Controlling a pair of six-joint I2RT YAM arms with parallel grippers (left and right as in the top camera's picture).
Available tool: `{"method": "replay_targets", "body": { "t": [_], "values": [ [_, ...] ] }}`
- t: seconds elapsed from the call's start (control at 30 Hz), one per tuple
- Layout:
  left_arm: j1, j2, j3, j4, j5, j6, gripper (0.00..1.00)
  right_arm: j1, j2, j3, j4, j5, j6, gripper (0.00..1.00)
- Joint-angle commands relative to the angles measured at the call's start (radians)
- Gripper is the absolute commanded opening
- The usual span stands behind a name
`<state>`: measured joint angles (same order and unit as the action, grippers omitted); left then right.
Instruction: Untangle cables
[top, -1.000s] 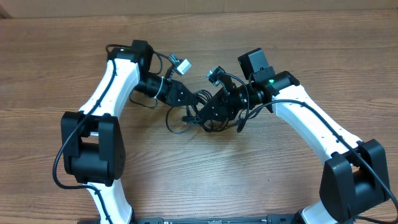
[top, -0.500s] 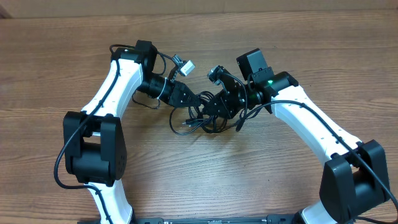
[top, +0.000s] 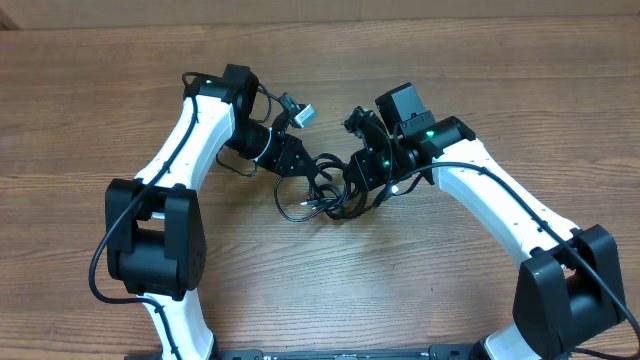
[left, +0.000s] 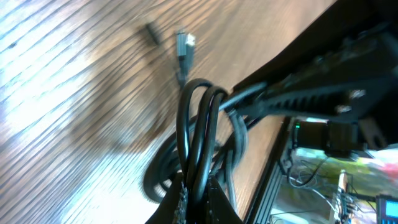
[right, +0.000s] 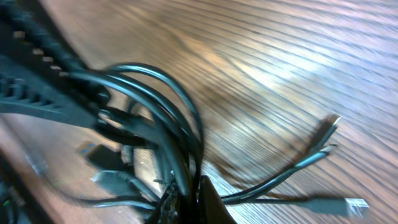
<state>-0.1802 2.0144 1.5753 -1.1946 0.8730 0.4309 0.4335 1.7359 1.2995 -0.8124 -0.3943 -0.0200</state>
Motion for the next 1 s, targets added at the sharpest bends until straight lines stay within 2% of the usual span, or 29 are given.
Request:
{"method": "replay_targets", "body": {
  "t": [0.0, 0.2, 0.43, 0.63, 0.97],
  "values": [
    [0.014, 0.003, 0.000, -0.009, -0.175, -0.090, 0.04, -0.038, -0.024, -0.012, -0.014, 0.243, 0.116, 0.04],
    [0.013, 0.003, 0.000, -0.009, -0.176, -0.092, 0.04, -0.068, -0.024, -0.008, -0.017, 0.316, 0.130, 0.04],
    [0.013, 0.003, 0.000, -0.009, -0.174, -0.092, 0.04, -0.071, -0.024, -0.008, -0.023, 0.555, 0.242, 0.04],
    [0.009, 0.003, 0.000, -0.011, -0.174, -0.092, 0.04, -0.071, -0.024, -0.008, 0.008, 0.669, 0.306, 0.04],
    [0.009, 0.003, 0.000, -0.024, -0.173, -0.092, 0.04, -0.071, -0.024, -0.008, 0.059, 0.685, 0.335, 0.04]
  ]
}}
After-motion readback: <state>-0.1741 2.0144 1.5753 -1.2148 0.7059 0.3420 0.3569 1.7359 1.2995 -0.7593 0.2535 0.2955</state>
